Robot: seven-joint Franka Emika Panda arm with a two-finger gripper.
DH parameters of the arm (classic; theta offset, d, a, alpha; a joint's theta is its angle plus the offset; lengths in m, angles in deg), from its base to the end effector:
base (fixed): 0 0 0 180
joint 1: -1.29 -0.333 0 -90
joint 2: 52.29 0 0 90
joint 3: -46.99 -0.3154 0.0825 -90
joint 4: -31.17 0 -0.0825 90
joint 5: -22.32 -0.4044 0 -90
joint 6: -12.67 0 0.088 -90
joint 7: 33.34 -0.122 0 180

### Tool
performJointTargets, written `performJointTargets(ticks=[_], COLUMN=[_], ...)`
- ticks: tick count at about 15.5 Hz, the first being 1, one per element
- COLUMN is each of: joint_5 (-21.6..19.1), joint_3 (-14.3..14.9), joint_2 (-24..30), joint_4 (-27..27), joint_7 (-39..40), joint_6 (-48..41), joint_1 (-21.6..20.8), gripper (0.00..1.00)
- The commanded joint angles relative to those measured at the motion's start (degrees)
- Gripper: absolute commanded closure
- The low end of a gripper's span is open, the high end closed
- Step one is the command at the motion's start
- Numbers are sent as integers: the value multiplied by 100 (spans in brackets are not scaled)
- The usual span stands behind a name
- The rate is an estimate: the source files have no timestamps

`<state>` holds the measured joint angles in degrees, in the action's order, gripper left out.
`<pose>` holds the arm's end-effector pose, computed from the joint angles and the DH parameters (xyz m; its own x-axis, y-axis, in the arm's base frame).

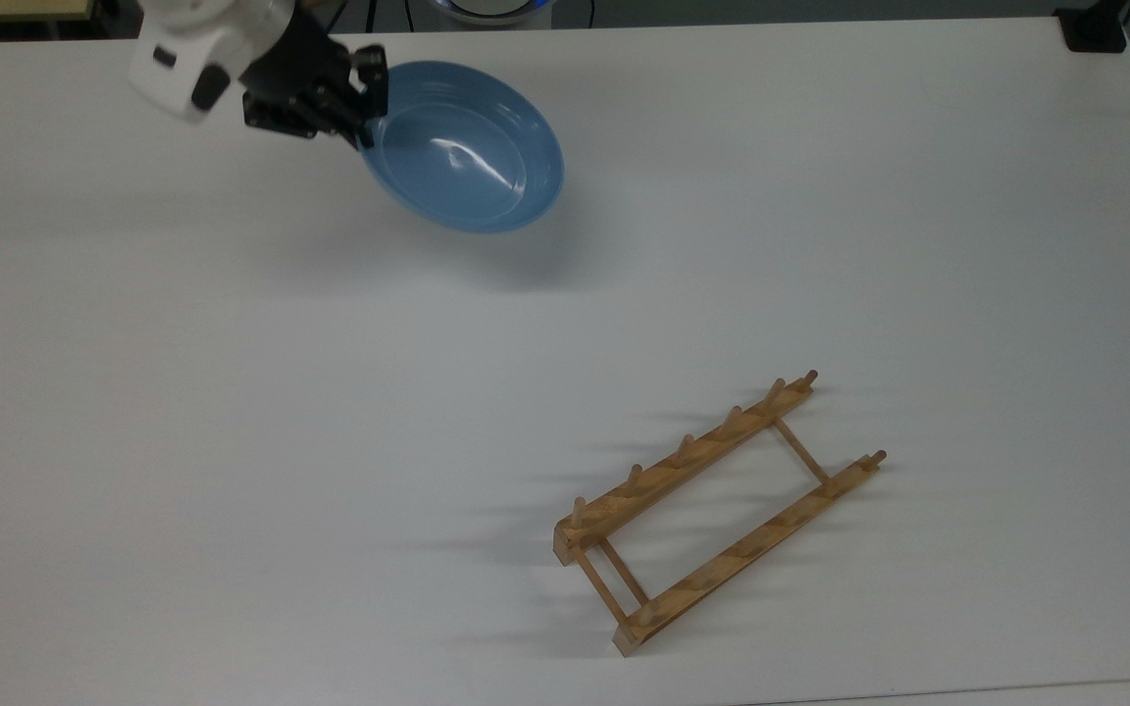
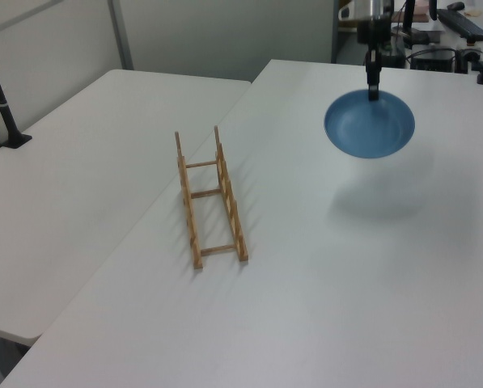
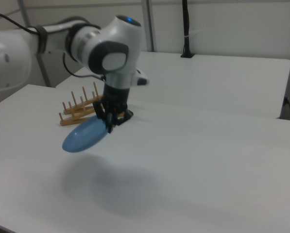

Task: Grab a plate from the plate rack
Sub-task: 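Carry the blue plate away from the rack and lower it flat onto the table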

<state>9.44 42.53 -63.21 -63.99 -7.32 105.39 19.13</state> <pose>0.5993 -0.1184 0.4589 0.9741 0.1985 -0.1080 0.1572 -0.9386 -0.3071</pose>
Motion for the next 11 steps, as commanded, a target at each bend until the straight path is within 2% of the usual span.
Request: performJointTargets(ticks=[1, 3, 5, 11], joint_5=[-49, 39, 109, 364], joint_3=[-11, -3, 6, 6], joint_2=[-120, -252, -445, -806], joint_4=[-642, -959, -1022, -1013], joint_7=[105, 114, 114, 254], joint_6=[841, 1448, 1819, 2101], joint_1=[-9, 8, 43, 298], gripper=[100, 100, 100, 100])
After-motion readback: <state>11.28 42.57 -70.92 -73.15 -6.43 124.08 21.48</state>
